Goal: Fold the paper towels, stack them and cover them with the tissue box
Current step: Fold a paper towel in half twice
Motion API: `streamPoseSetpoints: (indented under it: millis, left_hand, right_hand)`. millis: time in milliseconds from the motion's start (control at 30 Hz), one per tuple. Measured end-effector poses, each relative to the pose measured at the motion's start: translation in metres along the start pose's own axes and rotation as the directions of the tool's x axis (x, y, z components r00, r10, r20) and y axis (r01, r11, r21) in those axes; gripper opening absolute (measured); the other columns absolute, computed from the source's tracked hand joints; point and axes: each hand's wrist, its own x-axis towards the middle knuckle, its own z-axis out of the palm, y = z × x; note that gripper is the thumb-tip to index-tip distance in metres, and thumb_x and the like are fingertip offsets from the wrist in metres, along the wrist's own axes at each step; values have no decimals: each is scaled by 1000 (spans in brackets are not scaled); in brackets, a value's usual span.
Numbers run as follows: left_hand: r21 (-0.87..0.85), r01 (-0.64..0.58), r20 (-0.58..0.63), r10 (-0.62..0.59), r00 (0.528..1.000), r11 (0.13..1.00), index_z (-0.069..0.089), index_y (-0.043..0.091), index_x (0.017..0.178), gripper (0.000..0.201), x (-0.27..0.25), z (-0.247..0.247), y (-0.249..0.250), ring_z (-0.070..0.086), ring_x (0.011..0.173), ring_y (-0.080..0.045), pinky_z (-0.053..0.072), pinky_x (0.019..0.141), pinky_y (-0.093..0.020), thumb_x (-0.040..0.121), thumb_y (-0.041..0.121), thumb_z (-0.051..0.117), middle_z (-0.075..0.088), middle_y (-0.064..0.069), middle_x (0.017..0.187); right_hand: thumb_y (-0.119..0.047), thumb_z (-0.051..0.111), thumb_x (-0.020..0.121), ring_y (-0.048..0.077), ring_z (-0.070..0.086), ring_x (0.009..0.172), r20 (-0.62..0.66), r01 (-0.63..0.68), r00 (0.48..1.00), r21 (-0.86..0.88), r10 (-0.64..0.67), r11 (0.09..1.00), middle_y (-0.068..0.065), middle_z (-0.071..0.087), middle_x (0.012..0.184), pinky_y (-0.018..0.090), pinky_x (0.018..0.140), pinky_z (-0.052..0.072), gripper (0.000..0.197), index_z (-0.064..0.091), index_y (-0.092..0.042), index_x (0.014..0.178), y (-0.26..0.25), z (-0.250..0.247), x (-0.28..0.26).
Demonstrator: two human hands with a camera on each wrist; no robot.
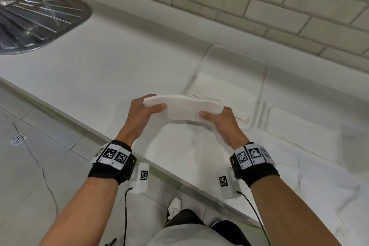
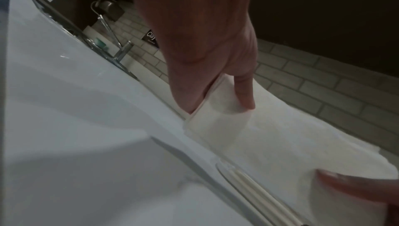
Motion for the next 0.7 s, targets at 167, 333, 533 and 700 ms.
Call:
streamPoseSetpoints:
  millis: [167, 333, 533, 700]
  left_hand:
    - [11, -70, -21, 70, 997, 998, 71, 16, 86, 23, -3, -4, -1, 65, 76, -12, 52, 68, -19, 77, -5, 73, 71, 2, 80]
    - [60, 12, -30, -10, 1000, 998, 70, 18, 89, 28, -10, -15, -21, 62, 84, -17, 52, 70, -24, 76, -6, 72, 69, 1, 89]
    - [44, 17, -63, -14, 998, 999, 66, 15, 97, 24, -15, -12, -32, 62, 85, -18, 51, 75, -27, 82, -3, 68, 68, -1, 91]
    - [9, -10, -61, 11, 998, 1000, 65, 17, 91, 35, -14, -10, -26, 61, 83, -14, 51, 71, -23, 76, -14, 65, 66, -1, 91]
  right_hand:
    - [-6, 77, 77, 17, 71, 84, -32, 24, 999, 35, -23, 999, 6, 74, 94, 25, 76, 57, 29, 70, -4, 106, 14, 10, -1]
    - [1, 73, 79, 24, 68, 85, 33, -10, 999, 6, 10, 1000, 11, 71, 92, 35, 81, 56, 19, 70, -11, 94, 27, 8, -6]
    - [3, 67, 84, 20, 62, 88, 11, 33, 999, 15, -33, 999, 3, 68, 87, 37, 86, 51, 23, 70, -20, 89, 28, 13, -12]
    - [3, 67, 84, 20, 61, 87, 19, 32, 999, 35, -32, 999, 1, 66, 87, 43, 91, 51, 28, 68, -24, 90, 26, 15, -12]
